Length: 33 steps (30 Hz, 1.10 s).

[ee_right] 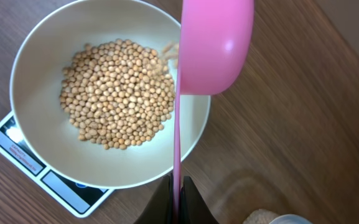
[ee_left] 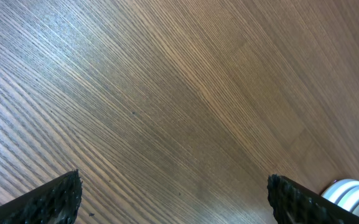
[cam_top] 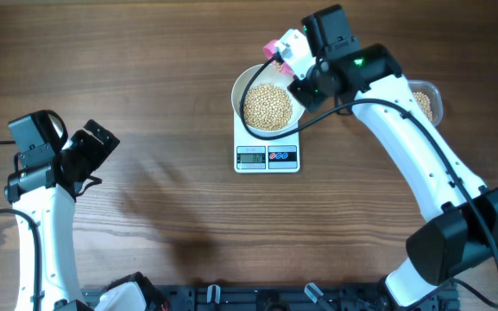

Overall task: Scoop item into bowl and weigh 150g on scale
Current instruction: 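Tilt the pink scoop to pour soybeans into the white bowl, then move the empty scoop back over the soybean tub with the right gripper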

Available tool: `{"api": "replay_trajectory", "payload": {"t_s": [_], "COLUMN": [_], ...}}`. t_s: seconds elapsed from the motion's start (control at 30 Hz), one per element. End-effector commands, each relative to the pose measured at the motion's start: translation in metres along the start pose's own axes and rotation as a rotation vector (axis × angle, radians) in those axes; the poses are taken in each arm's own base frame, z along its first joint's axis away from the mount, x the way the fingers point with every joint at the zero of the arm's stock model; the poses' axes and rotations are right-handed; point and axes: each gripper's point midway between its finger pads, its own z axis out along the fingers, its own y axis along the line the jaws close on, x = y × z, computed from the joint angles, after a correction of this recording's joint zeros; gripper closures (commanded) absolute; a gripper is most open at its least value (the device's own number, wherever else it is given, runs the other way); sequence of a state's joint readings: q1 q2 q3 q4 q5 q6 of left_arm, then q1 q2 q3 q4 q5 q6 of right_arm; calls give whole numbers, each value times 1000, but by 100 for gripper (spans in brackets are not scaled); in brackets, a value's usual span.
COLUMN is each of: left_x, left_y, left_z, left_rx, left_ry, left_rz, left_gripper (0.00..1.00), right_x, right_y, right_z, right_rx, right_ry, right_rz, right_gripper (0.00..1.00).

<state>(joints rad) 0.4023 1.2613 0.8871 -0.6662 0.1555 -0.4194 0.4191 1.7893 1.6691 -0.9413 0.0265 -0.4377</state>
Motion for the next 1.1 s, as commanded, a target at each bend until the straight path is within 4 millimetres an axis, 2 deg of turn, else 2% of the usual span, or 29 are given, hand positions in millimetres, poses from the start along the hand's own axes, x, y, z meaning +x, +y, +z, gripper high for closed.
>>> {"api": "replay_trajectory", "payload": {"t_s": [0.0,0.17,0.37,0.7,0.83,0.93,1.0,1.07], "left_x": [0,0,0,0,0,0,0,0], "left_y": [0,0,0,0,0,0,0,0], "left_z": [0,0,0,0,0,0,0,0], "left_rx": [9,8,9,9,9,8,8,9], "left_ry": [2,2,2,2,2,2,2,3], "left_rz": [15,15,15,15,15,15,15,15], "left_gripper": [0,0,0,0,0,0,0,0], "right_x": [-8,-5,-1,-4,-9,-20,-27,-27], "right_y": [3,12,0,9,7,15,8,-16], "right_z": [-10,-11,-13,-12,-12,-12,-15,-24], "right_rx": [25,14,144,99,107,28,1,21], "right_ry": [-15,9,65,48,14,-44,-91,-141], "right_rz": [-54,-79,-105,-101,102,236,359,515], "right_gripper": [95,95,95,95,96,96,96,96]}}
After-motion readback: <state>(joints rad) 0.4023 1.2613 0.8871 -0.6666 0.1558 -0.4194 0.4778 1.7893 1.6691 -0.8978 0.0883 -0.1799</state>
